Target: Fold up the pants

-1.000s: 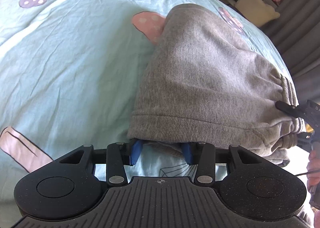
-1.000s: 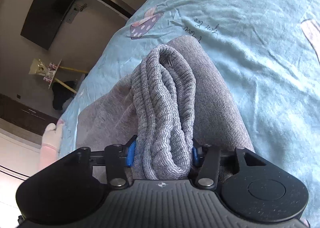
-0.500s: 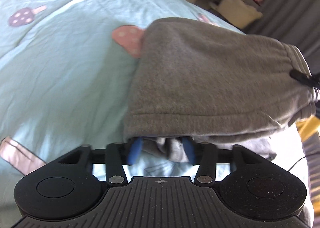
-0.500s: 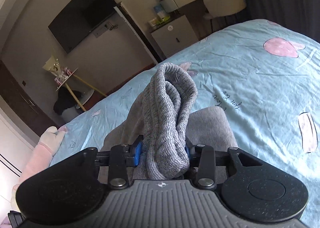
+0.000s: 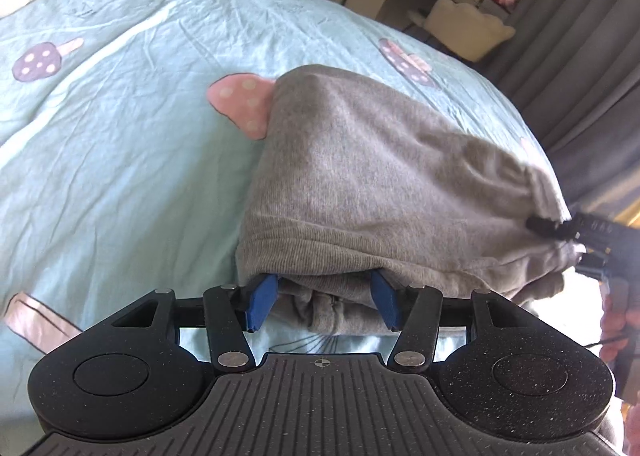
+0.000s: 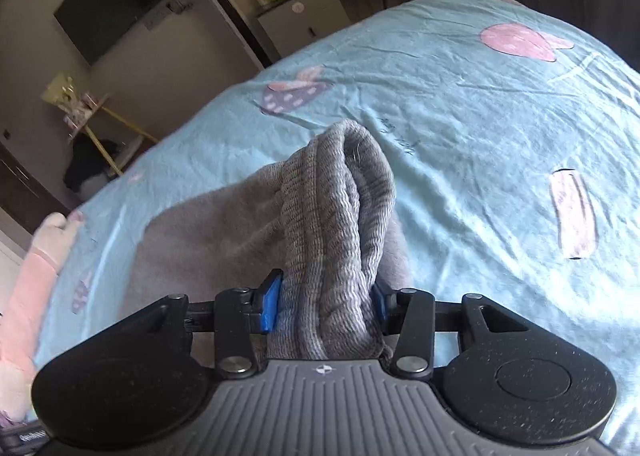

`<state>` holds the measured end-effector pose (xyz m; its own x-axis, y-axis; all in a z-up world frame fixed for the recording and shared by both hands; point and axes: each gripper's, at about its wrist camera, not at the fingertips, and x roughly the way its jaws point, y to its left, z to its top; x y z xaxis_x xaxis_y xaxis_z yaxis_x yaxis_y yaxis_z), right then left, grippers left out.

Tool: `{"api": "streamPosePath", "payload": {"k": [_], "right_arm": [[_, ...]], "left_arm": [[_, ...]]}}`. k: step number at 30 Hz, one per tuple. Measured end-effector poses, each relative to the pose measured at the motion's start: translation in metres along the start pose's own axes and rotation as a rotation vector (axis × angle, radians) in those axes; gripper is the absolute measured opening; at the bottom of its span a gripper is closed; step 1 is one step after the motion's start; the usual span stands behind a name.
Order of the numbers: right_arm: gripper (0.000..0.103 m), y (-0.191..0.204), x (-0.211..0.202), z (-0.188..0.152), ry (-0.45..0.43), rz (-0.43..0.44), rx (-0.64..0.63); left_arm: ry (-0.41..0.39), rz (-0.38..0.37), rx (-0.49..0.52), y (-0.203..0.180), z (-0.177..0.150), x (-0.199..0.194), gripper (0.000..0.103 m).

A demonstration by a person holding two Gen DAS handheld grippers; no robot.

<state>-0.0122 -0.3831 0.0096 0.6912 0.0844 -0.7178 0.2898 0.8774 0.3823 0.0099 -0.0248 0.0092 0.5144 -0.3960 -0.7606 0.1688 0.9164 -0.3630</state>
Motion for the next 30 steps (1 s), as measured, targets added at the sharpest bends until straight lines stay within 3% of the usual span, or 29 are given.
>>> {"api": "streamPosePath", "payload": {"k": [3,7,11,13,15,18,22,26,30], "right_arm": [[0.055,-0.006,-0.011,0.000,-0.041,-0.007,-0.022],[0.055,0.008,-0.029,0.005,-0.130,-0.061,-0.107],[0.055,0.035,-0.035,0.004,-0.183,0.008,-0.239],[0.049,0.049,-0.030,-0.002,-0.167,0.051,-0.284],[0.037,0.061,-0.020,-0.011,-0.134,0.087,-0.335],[0.035,0.068,-0.003,-0.025,-0.076,0.075,-0.382],[0.026,0.058,0.015,-0.045,-0.010,0.026,-0.430],[0.025,0.059,0.011,-0.070,-0.045,0.017,-0.625],[0.025,0.059,0.000,-0.058,-0.018,0.035,-0.503]], "left_arm": [[-0.036,-0.022,0.008,-0.005,0.008,-0.011,0.059],[-0.102,-0.001,0.013,-0.014,0.025,-0.026,0.061],[-0.209,0.033,0.055,-0.023,0.043,-0.036,0.080],[-0.178,0.063,0.088,-0.024,0.047,-0.019,0.080],[-0.101,0.109,0.101,-0.021,0.044,0.008,0.073],[0.006,0.142,0.158,-0.017,0.025,0.039,0.065],[0.033,0.206,0.333,-0.021,0.005,0.051,0.068],[0.064,0.180,0.259,-0.005,0.011,0.055,0.079],[0.076,0.111,0.121,0.017,0.014,0.050,0.081]]}}
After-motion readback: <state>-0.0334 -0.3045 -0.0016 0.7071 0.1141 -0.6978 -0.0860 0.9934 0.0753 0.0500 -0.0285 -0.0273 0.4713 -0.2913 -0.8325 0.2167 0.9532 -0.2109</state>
